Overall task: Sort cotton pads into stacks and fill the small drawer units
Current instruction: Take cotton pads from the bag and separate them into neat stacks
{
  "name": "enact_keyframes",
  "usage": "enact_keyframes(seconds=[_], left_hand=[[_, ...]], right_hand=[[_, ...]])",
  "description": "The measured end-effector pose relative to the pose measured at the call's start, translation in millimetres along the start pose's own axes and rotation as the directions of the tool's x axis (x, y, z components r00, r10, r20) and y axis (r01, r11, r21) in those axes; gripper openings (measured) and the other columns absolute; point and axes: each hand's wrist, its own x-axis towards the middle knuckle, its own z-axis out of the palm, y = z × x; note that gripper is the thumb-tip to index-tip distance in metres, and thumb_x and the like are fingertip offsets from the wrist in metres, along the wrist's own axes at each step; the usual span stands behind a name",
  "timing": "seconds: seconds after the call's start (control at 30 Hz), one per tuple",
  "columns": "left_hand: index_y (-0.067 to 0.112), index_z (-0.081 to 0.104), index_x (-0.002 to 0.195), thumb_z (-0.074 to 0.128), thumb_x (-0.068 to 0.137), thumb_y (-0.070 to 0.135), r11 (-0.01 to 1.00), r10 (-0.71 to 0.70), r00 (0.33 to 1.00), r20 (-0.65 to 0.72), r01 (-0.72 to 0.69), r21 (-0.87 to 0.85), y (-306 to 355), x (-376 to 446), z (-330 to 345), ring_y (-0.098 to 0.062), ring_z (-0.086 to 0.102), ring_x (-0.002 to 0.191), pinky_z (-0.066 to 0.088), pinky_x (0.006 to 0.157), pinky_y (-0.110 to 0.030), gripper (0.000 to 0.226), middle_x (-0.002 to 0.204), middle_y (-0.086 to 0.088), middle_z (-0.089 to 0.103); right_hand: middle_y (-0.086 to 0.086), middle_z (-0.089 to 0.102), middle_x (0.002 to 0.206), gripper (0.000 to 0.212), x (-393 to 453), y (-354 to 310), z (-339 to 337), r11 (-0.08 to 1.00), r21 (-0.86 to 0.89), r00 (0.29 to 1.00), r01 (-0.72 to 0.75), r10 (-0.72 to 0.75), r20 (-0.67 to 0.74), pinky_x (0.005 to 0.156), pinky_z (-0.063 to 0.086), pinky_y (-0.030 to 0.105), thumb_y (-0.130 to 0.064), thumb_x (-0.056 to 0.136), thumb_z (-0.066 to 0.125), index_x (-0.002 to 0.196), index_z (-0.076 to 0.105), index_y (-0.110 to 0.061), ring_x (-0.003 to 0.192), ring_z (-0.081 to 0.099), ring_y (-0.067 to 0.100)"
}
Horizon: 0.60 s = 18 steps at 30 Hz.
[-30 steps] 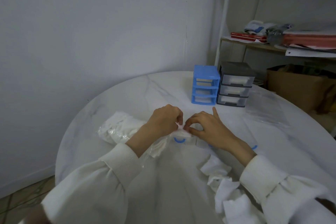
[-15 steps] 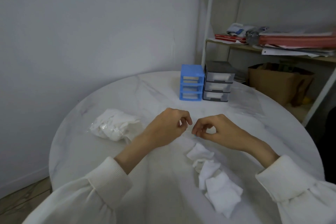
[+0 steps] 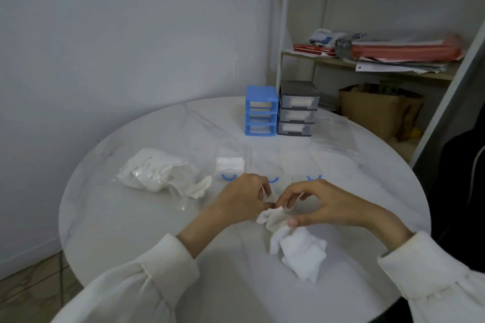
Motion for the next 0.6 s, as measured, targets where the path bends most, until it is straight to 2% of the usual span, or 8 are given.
enact_keyframes(seconds=[0.13,0.27,0.37,0.5,0.6], left_hand=[[0.011,0.064,0.092,0.074,0.077,0.029,0.991,-0.028,1.000,-0.010,0.027,-0.133,-0.9,0.5,3.2,-0.011,0.053,0.070,0.042,0.065,-0.019,0.026,0.077,0.002,0.060],[0.015,0.061,0.079,0.073,0.077,0.024,0.978,-0.039,0.999,0.038,0.046,-0.202,-2.1,1.5,5.8,-0.012,0.054,0.068,0.044,0.065,-0.021,0.015,0.069,0.006,0.056],[0.017,0.058,0.078,0.071,0.080,0.026,0.980,-0.026,0.998,0.054,0.036,-0.195,-4.6,2.3,6.5,-0.010,0.052,0.067,0.041,0.063,-0.019,0.016,0.073,0.005,0.058],[0.017,0.055,0.078,0.066,0.085,0.020,0.969,-0.051,0.997,-0.060,0.035,-0.245,-9.2,3.2,3.2,-0.010,0.051,0.068,0.037,0.057,-0.012,0.014,0.070,0.009,0.055],[0.018,0.052,0.075,0.066,0.085,0.015,0.936,-0.102,0.980,-0.170,0.037,-0.350,-11.6,4.5,-3.6,-0.009,0.053,0.060,0.038,0.055,-0.010,0.018,0.065,0.010,0.055]], right_hand=[[-0.020,0.063,0.101,0.035,-1.2,3.7,4.1,1.000,-0.021,1.000,0.009,-0.008,0.020,0.093,0.042,0.021,-0.038,0.072,0.078,0.103,0.064,-0.031,0.099,0.057,0.001],[-0.014,0.063,0.096,0.027,1.1,11.0,12.2,0.998,-0.035,0.998,0.057,-0.058,-0.027,0.085,0.044,0.020,-0.025,0.073,0.079,0.097,0.067,-0.028,0.091,0.058,0.005],[-0.011,0.064,0.094,0.016,4.6,14.6,16.4,0.997,-0.010,0.993,0.082,-0.083,-0.080,0.082,0.048,0.027,-0.020,0.076,0.076,0.090,0.069,-0.024,0.088,0.058,0.009],[-0.011,0.064,0.095,0.015,7.8,19.8,14.7,0.996,0.005,0.983,0.085,-0.083,-0.161,0.082,0.050,0.034,-0.029,0.073,0.070,0.087,0.067,-0.030,0.088,0.060,0.010],[-0.012,0.065,0.097,0.014,11.8,22.2,9.9,0.992,0.034,0.962,0.119,-0.106,-0.253,0.081,0.051,0.029,-0.022,0.076,0.070,0.089,0.067,-0.025,0.087,0.062,0.012]])
